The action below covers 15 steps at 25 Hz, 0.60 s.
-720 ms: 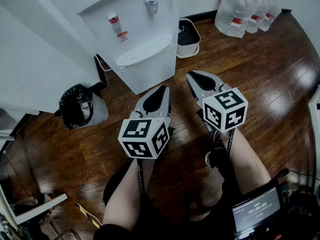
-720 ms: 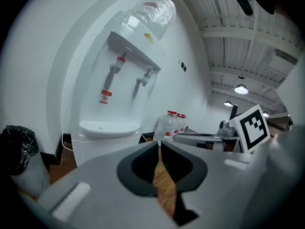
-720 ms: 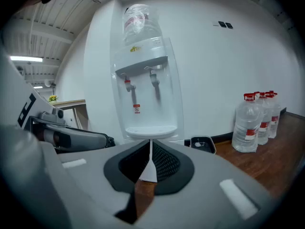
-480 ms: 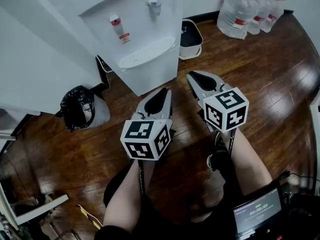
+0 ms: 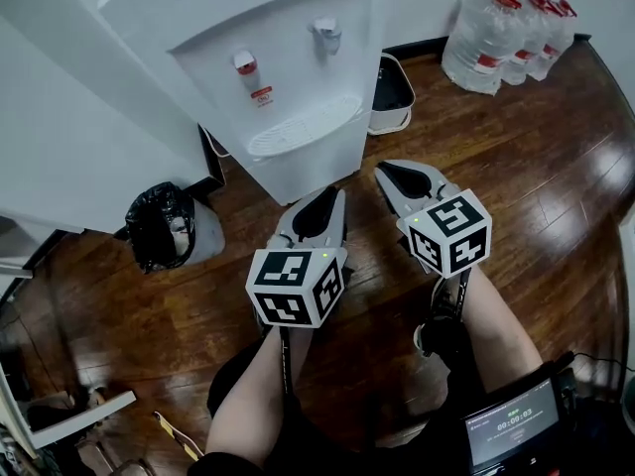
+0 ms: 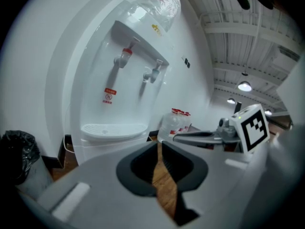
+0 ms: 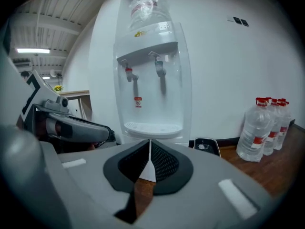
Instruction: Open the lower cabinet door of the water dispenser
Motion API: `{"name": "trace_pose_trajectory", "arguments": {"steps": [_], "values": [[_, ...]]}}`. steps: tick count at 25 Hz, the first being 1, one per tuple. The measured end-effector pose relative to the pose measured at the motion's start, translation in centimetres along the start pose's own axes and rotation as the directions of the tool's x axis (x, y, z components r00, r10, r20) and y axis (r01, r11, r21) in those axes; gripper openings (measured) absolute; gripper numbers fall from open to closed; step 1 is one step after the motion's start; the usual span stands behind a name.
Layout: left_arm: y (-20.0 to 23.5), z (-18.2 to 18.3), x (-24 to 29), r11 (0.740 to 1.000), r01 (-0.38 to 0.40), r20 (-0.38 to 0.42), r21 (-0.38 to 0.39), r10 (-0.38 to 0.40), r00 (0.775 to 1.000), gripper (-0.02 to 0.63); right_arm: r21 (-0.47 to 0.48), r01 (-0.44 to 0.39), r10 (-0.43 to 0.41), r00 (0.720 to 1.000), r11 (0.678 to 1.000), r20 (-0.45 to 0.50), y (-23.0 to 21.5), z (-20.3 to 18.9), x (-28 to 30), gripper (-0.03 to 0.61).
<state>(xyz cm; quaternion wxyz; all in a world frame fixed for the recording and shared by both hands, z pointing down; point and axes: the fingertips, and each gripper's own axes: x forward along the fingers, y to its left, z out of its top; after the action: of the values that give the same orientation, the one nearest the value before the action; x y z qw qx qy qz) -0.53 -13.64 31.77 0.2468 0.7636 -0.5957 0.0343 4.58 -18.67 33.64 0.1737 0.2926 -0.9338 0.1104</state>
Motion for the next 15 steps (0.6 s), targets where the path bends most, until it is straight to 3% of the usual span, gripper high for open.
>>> {"name": "trace_pose_trajectory", "arguments": {"steps": [15], "values": [[2.9,0.4,4.8,0.999,-0.032,-0.056,-0.02,0.031,0.998,0.051,0.077,-0.065,0.069,0.997,0.995,-0.042,-2.1,-0.4,4.6,0.014]]}}
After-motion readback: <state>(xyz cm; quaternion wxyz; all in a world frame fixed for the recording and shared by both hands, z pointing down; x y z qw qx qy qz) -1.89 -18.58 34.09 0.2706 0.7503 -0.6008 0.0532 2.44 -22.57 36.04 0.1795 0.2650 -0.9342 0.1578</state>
